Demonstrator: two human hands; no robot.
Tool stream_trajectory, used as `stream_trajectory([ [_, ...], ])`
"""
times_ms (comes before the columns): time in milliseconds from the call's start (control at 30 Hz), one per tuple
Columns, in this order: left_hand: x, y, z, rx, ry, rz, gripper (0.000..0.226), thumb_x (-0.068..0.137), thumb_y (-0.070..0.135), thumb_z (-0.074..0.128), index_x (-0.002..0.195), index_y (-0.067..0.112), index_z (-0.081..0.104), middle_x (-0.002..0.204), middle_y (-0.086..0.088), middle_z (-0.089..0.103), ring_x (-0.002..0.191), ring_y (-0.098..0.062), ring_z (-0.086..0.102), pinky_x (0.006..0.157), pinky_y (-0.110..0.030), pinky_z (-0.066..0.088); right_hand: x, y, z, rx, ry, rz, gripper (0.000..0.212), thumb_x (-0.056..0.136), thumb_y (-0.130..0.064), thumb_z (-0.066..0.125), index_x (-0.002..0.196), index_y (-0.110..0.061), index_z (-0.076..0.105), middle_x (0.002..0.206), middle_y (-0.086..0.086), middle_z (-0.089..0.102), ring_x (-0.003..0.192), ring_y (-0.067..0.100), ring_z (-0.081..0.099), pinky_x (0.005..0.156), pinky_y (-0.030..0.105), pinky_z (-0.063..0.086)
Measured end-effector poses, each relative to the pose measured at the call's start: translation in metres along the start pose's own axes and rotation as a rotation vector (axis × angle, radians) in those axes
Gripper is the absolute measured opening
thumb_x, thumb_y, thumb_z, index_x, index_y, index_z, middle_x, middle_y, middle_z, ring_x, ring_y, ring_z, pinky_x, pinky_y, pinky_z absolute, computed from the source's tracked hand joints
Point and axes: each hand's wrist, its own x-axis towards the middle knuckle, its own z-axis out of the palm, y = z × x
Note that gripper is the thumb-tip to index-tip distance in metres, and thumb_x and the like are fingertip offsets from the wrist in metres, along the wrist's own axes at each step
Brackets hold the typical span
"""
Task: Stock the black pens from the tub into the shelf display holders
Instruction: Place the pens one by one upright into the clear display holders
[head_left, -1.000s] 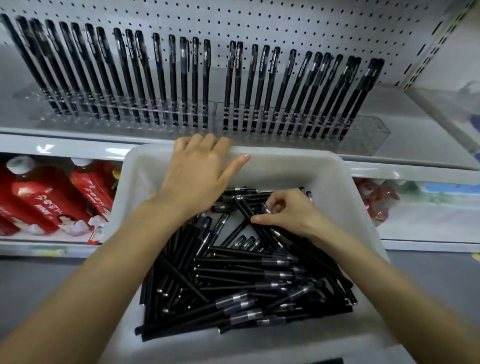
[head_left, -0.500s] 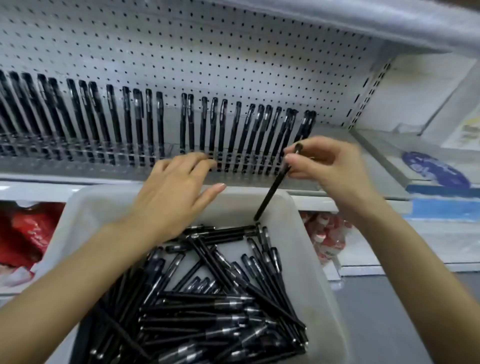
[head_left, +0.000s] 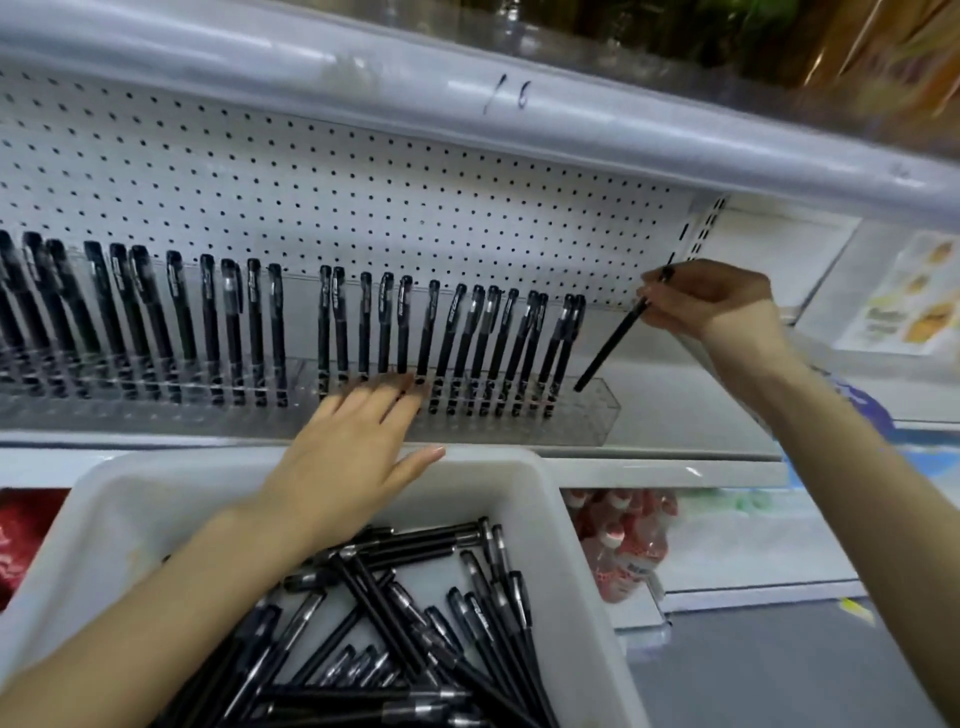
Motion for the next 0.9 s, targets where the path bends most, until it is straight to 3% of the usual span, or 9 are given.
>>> stream_trajectory([
  [100,-0.001,0.001,0.001,0.003,0.040,0.002,0.063,0.094,0.058,0.024,0.118,0.013,0.061,0.113,-0.001,0.065,0.100,-0.019,0.063,0.087,-0.037,0.050,0.010,0.000,0.003,0.011,0.000,-0.025,0.017,0.076,-0.002,0.074,0.070,-0.019,0.075,0.079,0.002,0.074,0.085,0.025,0.069,0.075,0.029,0.056],
  [233,-0.002,0.001,0.003,0.000,0.035,0.012,0.064,0.094,0.058,0.024,0.121,0.012,0.059,0.117,-0.003,0.063,0.105,-0.021,0.061,0.091,-0.039,0.047,0.016,-0.003,0.004,-0.003,-0.014,-0.043,0.010,0.077,-0.003,0.073,0.081,-0.012,0.071,0.078,0.000,0.074,0.080,0.022,0.071,0.072,0.025,0.056],
  [433,-0.002,-0.001,0.007,-0.003,0.026,0.016,0.067,0.094,0.060,0.021,0.126,0.012,0.054,0.122,-0.002,0.059,0.110,-0.021,0.057,0.098,-0.038,0.042,0.019,0.003,0.011,-0.026,-0.036,-0.014,0.009,0.078,-0.003,0.073,0.083,-0.011,0.071,0.083,0.006,0.073,0.084,0.030,0.070,0.080,0.035,0.057],
  [767,-0.003,0.001,0.007,0.014,0.001,0.005,0.070,0.094,0.062,0.016,0.130,0.013,0.052,0.127,-0.002,0.057,0.118,-0.020,0.053,0.104,-0.039,0.032,0.021,0.003,0.000,-0.052,-0.042,-0.018,0.010,0.077,-0.005,0.073,0.085,-0.011,0.071,0.078,0.003,0.074,0.083,0.029,0.070,0.078,0.032,0.058],
  [900,-0.002,0.000,0.007,0.009,-0.001,0.010,0.071,0.094,0.062,0.014,0.131,0.013,0.050,0.129,-0.003,0.055,0.120,-0.020,0.051,0.105,-0.040,0.033,0.020,0.007,-0.002,-0.091,-0.080,-0.015,0.012,0.078,-0.004,0.072,0.090,-0.005,0.070,0.086,0.007,0.073,0.083,0.025,0.070,0.077,0.029,0.058],
])
